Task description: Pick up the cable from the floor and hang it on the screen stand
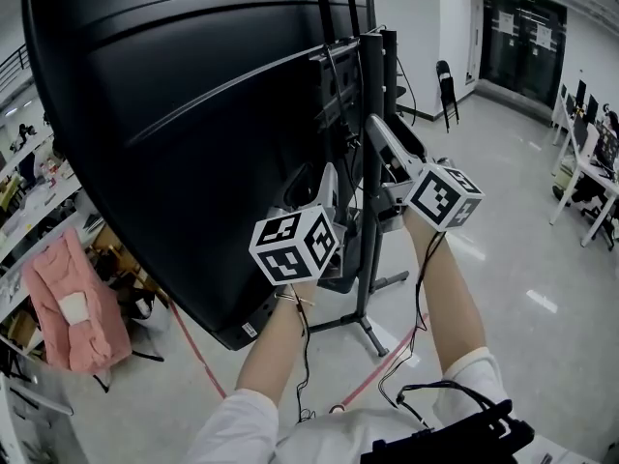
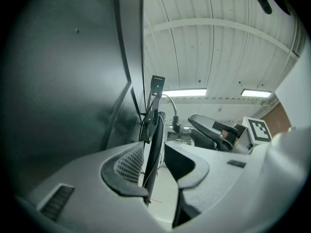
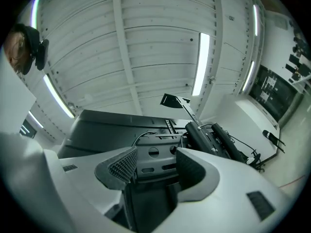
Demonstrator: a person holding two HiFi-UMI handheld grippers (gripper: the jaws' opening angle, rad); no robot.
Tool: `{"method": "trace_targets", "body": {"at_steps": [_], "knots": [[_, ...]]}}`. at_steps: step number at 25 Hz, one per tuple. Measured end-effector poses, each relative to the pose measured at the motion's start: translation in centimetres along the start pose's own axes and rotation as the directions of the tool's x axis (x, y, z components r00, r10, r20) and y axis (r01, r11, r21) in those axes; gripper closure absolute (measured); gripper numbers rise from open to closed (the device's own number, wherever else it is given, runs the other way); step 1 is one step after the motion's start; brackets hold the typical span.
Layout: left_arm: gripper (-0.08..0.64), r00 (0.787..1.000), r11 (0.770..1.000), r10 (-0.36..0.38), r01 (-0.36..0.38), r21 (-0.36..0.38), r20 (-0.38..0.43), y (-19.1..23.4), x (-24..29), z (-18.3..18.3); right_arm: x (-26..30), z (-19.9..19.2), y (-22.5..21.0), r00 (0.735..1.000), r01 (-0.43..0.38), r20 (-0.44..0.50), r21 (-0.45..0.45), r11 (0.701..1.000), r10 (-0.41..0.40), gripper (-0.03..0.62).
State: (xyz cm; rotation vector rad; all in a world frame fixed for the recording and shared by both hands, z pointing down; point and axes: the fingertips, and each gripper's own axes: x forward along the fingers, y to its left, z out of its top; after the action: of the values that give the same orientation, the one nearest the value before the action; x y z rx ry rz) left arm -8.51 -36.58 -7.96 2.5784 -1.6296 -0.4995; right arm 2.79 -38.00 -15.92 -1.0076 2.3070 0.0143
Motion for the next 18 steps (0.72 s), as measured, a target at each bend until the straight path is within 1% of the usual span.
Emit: {"method": "trace_targets", "body": {"at_steps": [2,6,12,13,16,18], "knots": [[0.434,1.0,1.0,0.002,-0.002,0.0,0.001,-0.1,-0.6,0.1,-0.4,-0.1,0.6,1.0,0.006,-0.021,-0.019,1.0,-0.006,0.353],[0.436,1.0,1.0,0.008,-0.008,0.002,-0.002,-0.3,-1.8,0.3,-1.6,-0.8,1.0,0.998,0.034,-0.057,-0.002,0.999,-0.035,0.354],[0.436,1.0,1.0,0.016,-0.015,0.017,-0.025,-1.3,-4.1,-0.6,-4.4,-3.5,1.7,0.985,0.078,-0.15,-0.014,0.997,-0.079,0.37],[0.436,0.999,1.0,0.017,-0.016,0.021,-0.03,-1.5,-4.6,-0.8,-5.0,-3.9,1.8,0.982,0.089,-0.163,-0.013,0.996,-0.09,0.387],[0.437,0.999,0.999,0.028,-0.026,0.032,-0.04,-1.9,-6.1,-1.5,-7.0,-5.3,2.0,0.968,0.133,-0.21,-0.019,0.991,-0.134,0.497],[0.439,0.998,0.999,0.039,-0.038,0.034,-0.047,-2.1,-7.2,-1.9,-8.4,-6.6,2.2,0.952,0.163,-0.259,-0.032,0.986,-0.165,0.528]]}}
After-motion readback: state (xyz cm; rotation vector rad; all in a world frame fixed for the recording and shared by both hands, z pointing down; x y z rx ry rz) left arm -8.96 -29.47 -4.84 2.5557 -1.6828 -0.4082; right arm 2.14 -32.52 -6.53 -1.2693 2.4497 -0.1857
